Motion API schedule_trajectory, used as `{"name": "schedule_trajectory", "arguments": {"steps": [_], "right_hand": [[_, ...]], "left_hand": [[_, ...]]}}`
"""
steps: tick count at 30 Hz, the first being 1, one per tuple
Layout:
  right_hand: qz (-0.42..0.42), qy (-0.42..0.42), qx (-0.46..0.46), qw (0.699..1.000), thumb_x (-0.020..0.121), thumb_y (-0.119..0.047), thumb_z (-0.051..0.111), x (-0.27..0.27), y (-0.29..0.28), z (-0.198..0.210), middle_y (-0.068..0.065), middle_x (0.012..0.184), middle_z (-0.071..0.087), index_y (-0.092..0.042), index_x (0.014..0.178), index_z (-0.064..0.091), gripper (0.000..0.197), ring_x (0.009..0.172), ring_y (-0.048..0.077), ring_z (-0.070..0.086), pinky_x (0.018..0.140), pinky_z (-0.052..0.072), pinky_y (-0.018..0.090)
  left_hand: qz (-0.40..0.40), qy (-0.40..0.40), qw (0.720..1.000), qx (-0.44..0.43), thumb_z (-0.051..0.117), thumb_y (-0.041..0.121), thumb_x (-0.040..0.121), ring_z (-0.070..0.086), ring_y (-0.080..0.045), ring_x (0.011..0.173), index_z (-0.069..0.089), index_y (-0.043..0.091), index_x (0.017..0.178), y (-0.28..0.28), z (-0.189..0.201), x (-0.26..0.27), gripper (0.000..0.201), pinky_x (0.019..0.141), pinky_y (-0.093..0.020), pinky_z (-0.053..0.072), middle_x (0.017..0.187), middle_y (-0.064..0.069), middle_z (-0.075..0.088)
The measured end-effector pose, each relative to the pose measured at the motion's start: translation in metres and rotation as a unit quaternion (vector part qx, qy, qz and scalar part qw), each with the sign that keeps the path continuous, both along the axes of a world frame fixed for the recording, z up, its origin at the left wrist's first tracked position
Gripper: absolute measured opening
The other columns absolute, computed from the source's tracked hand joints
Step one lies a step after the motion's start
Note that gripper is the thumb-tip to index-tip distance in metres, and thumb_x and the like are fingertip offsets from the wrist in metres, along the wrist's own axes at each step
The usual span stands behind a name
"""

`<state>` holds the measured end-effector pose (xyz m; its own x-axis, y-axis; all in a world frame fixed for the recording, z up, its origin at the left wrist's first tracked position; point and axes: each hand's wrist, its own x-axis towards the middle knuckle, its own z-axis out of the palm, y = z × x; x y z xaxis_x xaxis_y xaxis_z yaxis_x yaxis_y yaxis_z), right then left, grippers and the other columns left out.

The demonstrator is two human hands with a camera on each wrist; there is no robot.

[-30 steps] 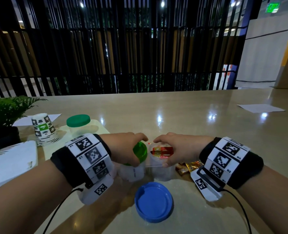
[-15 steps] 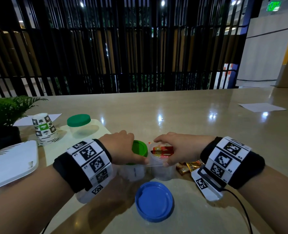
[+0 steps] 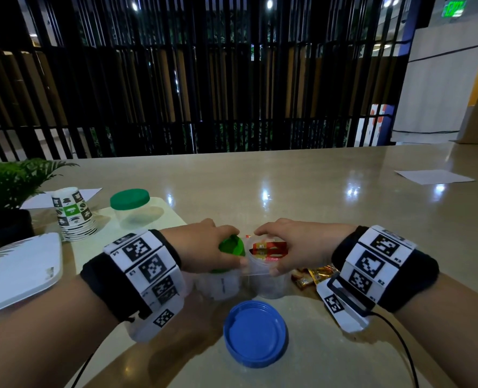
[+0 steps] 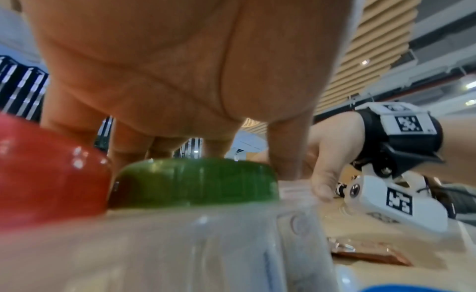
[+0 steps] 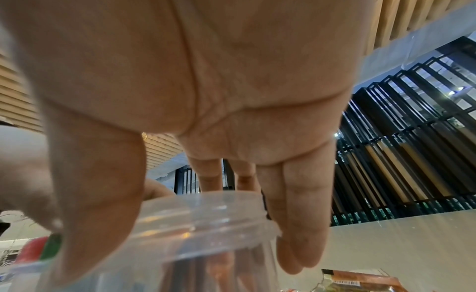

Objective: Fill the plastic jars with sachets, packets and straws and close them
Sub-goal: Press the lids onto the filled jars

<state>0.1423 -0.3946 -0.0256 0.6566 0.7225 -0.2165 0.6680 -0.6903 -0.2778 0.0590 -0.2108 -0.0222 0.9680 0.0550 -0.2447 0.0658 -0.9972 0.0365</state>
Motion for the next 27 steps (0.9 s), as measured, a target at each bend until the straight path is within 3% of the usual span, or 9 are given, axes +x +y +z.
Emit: {"name": "schedule_trajectory", "arguments": {"steps": [3,7,11,14,17,19,22,24,27], "right_hand": [[-0.001,0.005,0.003,1.0,0.079,-0.037,0.073,0.0,0.0,0.0,-0.007,0.136,0.04,-0.036,0.145,0.028,0.08,0.117,0.016,0.048,0.1,0.046,0.036],[-0.002,-0.001,0.002,1.0,0.078,-0.038,0.073,0.0,0.0,-0.001,-0.008,0.135,0.041,-0.036,0.144,0.028,0.08,0.117,0.015,0.048,0.1,0.046,0.037],[-0.003,0.003,0.001,1.0,0.078,-0.038,0.074,0.0,0.0,-0.001,-0.007,0.137,0.04,-0.036,0.144,0.027,0.081,0.118,0.016,0.048,0.1,0.046,0.037],[-0.004,0.003,0.002,1.0,0.078,-0.038,0.074,0.0,0.0,-0.001,-0.008,0.137,0.04,-0.037,0.144,0.027,0.081,0.118,0.015,0.048,0.101,0.045,0.037],[-0.003,0.003,0.004,1.0,0.078,-0.039,0.074,0.001,0.0,0.0,-0.008,0.138,0.039,-0.038,0.144,0.027,0.081,0.12,0.015,0.047,0.102,0.044,0.038],[-0.003,0.006,0.005,1.0,0.078,-0.04,0.074,0.001,0.0,-0.001,-0.009,0.139,0.039,-0.039,0.144,0.027,0.081,0.12,0.015,0.047,0.101,0.045,0.038],[-0.003,0.008,0.01,1.0,0.078,-0.041,0.073,0.0,-0.001,-0.002,-0.01,0.137,0.041,-0.04,0.143,0.027,0.08,0.117,0.015,0.048,0.099,0.046,0.037],[0.0,0.005,0.012,1.0,0.079,-0.04,0.073,-0.001,-0.002,-0.002,-0.009,0.138,0.04,-0.039,0.144,0.027,0.08,0.118,0.015,0.048,0.1,0.046,0.037],[0.007,0.0,0.011,1.0,0.08,-0.04,0.072,-0.002,-0.003,-0.002,-0.008,0.141,0.037,-0.036,0.146,0.025,0.081,0.121,0.016,0.046,0.103,0.043,0.036]], "left_hand": [[-0.003,-0.006,1.0,0.008,0.051,0.06,0.089,0.05,-0.024,0.12,0.024,0.036,0.149,-0.003,0.0,0.001,0.07,0.103,-0.038,0.043,0.139,-0.004,0.04],[-0.026,0.005,1.0,-0.01,0.056,0.043,0.091,0.045,-0.021,0.124,0.023,0.034,0.15,-0.006,0.001,-0.001,0.068,0.105,-0.037,0.041,0.144,0.0,0.036],[-0.048,-0.013,0.998,-0.031,0.056,0.035,0.091,0.041,-0.018,0.127,0.027,0.029,0.148,-0.008,-0.002,-0.001,0.064,0.107,-0.034,0.037,0.147,0.002,0.035],[-0.056,-0.018,0.998,-0.02,0.057,0.036,0.092,0.032,-0.017,0.136,0.021,0.029,0.151,-0.007,-0.001,-0.004,0.07,0.11,-0.031,0.03,0.154,0.001,0.028],[-0.051,-0.065,0.997,0.009,0.06,0.05,0.087,0.019,-0.019,0.143,0.012,0.033,0.153,-0.006,0.001,-0.016,0.084,0.117,-0.036,0.025,0.158,0.001,0.016],[-0.062,-0.148,0.987,-0.002,0.06,0.056,0.084,0.027,-0.016,0.134,0.024,0.034,0.148,-0.008,0.005,-0.029,0.077,0.112,-0.033,0.03,0.146,0.002,0.027],[-0.11,-0.228,0.965,-0.065,0.059,0.057,0.082,0.041,-0.005,0.108,0.046,0.037,0.12,-0.021,0.012,-0.05,0.045,0.097,-0.027,0.041,0.119,0.012,0.04],[-0.15,-0.159,0.973,-0.068,0.061,0.057,0.083,0.046,-0.005,0.1,0.048,0.036,0.114,-0.033,0.011,-0.06,0.04,0.09,-0.027,0.045,0.113,0.014,0.042],[-0.197,-0.006,0.98,-0.023,0.066,0.06,0.079,0.047,-0.011,0.115,0.044,0.036,0.132,-0.046,-0.005,-0.06,0.063,0.1,-0.034,0.044,0.129,0.01,0.043]]}}
